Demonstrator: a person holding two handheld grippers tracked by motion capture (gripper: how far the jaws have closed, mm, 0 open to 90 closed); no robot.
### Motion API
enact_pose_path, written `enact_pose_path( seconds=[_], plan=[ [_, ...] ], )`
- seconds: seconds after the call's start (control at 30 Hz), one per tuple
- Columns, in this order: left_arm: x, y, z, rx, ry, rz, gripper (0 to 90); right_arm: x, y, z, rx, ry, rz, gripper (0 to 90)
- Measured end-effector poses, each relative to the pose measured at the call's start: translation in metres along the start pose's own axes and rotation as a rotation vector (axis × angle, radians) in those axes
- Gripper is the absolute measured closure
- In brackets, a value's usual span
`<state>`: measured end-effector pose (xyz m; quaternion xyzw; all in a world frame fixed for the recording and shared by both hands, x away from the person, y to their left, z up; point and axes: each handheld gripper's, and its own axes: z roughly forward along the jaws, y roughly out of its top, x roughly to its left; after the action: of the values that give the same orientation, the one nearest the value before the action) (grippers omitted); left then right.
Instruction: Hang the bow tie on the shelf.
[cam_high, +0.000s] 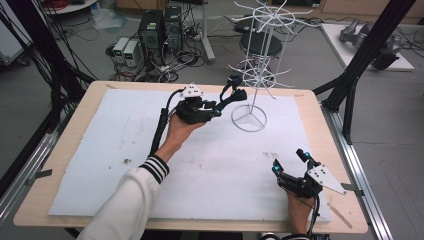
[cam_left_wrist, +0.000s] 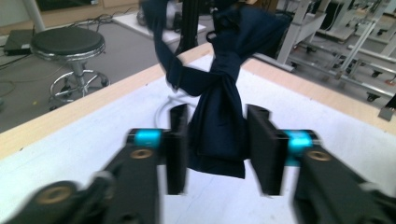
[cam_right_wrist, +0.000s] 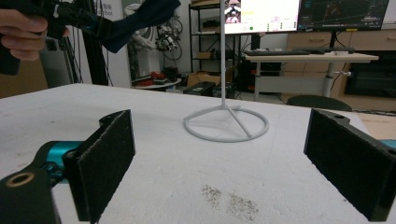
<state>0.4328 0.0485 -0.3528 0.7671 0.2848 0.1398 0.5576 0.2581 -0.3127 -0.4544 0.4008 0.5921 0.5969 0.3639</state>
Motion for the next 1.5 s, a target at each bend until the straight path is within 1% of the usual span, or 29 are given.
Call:
enact_pose_path(
  seconds=[0.17,0.23,0.3,0.33,0.37,0.4,0.43,0.47,0.5,0.53,0.57,0.6,0.63,0.67,0.7,0.73,0.77,0.8,0.83,0.87,0.9,0.93,0.97,1.0,1.03,1.13,1.27,1.33,1.5],
  plan=[
    [0.004,-0.012,-0.005,-0.014,0.005,-0.010,28.9,0.000,0.000,0.000,-0.002,0.002,-0.008,7.9],
    [0.009,-0.024,-0.017,-0.056,-0.018,-0.013,18.1,0.000,0.000,0.000,-0.004,0.003,-0.007,7.9],
    [0.010,-0.026,-0.020,-0.066,-0.021,-0.012,17.4,0.000,0.000,0.000,-0.004,0.003,-0.009,7.9],
    [0.012,-0.036,-0.032,-0.102,-0.017,-0.011,16.0,0.000,0.000,0.000,-0.004,0.002,-0.011,7.9],
    [0.012,-0.036,-0.032,-0.102,-0.017,-0.011,15.4,0.000,0.000,0.000,-0.004,0.002,-0.011,7.9],
    [0.015,-0.048,-0.050,-0.150,-0.015,-0.018,15.0,0.000,0.000,0.000,-0.004,0.001,-0.012,7.9],
    [0.015,-0.048,-0.050,-0.150,-0.015,-0.018,14.5,0.000,0.000,0.000,-0.004,0.001,-0.012,7.9],
    [0.017,-0.059,-0.070,-0.184,-0.002,-0.012,13.7,0.000,0.000,0.000,-0.004,0.000,-0.010,7.9],
    [0.017,-0.059,-0.070,-0.184,-0.002,-0.012,13.7,0.000,0.000,0.000,-0.004,0.000,-0.010,7.9],
    [0.019,-0.070,-0.088,-0.213,0.018,0.001,13.7,0.000,0.000,0.000,-0.004,0.001,-0.007,7.9],
    [0.019,-0.070,-0.088,-0.213,0.018,0.001,13.6,0.000,0.000,0.000,-0.005,0.000,-0.010,7.9],
    [0.022,-0.082,-0.113,-0.233,0.036,0.019,13.7,0.000,0.000,0.000,-0.007,-0.002,-0.013,7.9],
    [0.022,-0.082,-0.113,-0.233,0.036,0.019,13.7,0.000,0.000,0.000,-0.007,-0.002,-0.013,7.9],
    [0.025,-0.094,-0.135,-0.256,0.069,0.030,13.7,0.000,0.000,0.000,-0.006,-0.004,-0.016,7.9],
    [0.025,-0.094,-0.135,-0.256,0.069,0.030,13.6,0.001,0.000,0.000,-0.006,-0.003,-0.013,7.9],
    [0.030,-0.105,-0.156,-0.263,0.100,0.039,13.6,0.000,0.000,0.000,-0.007,-0.002,-0.013,7.9],
    [0.030,-0.105,-0.156,-0.263,0.100,0.039,13.7,0.000,0.000,0.000,-0.007,-0.002,-0.013,7.9],
    [0.036,-0.116,-0.175,-0.267,0.128,0.043,13.7,0.000,0.000,0.000,-0.007,-0.003,-0.012,7.9],
    [0.036,-0.116,-0.175,-0.267,0.128,0.043,13.7,0.000,0.000,0.000,-0.006,-0.005,-0.014,7.9],
    [0.042,-0.127,-0.192,-0.274,0.161,0.040,13.7,0.001,0.000,0.000,-0.006,-0.006,-0.014,7.9],
    [0.042,-0.127,-0.192,-0.274,0.161,0.040,13.6,0.001,0.000,0.000,-0.002,-0.006,-0.012,7.9],
    [0.046,-0.137,-0.205,-0.284,0.190,0.033,13.7,0.001,0.000,0.000,-0.006,-0.009,-0.017,7.9],
    [0.046,-0.137,-0.205,-0.284,0.190,0.033,13.6,0.001,0.000,0.000,-0.006,-0.009,-0.018,7.9],
    [0.046,-0.151,-0.218,-0.306,0.231,0.030,13.7,0.001,0.000,0.000,-0.002,-0.008,-0.013,7.9],
    [0.046,-0.151,-0.218,-0.306,0.231,0.030,13.6,0.001,0.000,0.000,-0.006,-0.009,-0.018,7.9],
    [0.041,-0.170,-0.230,-0.349,0.279,0.027,13.6,0.001,0.000,0.001,-0.006,-0.011,-0.017,7.9],
    [0.036,-0.189,-0.236,-0.373,0.313,0.037,13.6,0.001,0.000,0.000,-0.003,-0.012,-0.019,7.9],
    [0.035,-0.191,-0.237,-0.395,0.316,0.046,13.6,0.002,0.000,0.000,0.000,-0.012,-0.016,7.9],
    [0.036,-0.192,-0.237,-0.403,0.318,0.036,13.7,0.002,0.000,0.000,-0.004,-0.013,-0.018,7.9]
  ],
)
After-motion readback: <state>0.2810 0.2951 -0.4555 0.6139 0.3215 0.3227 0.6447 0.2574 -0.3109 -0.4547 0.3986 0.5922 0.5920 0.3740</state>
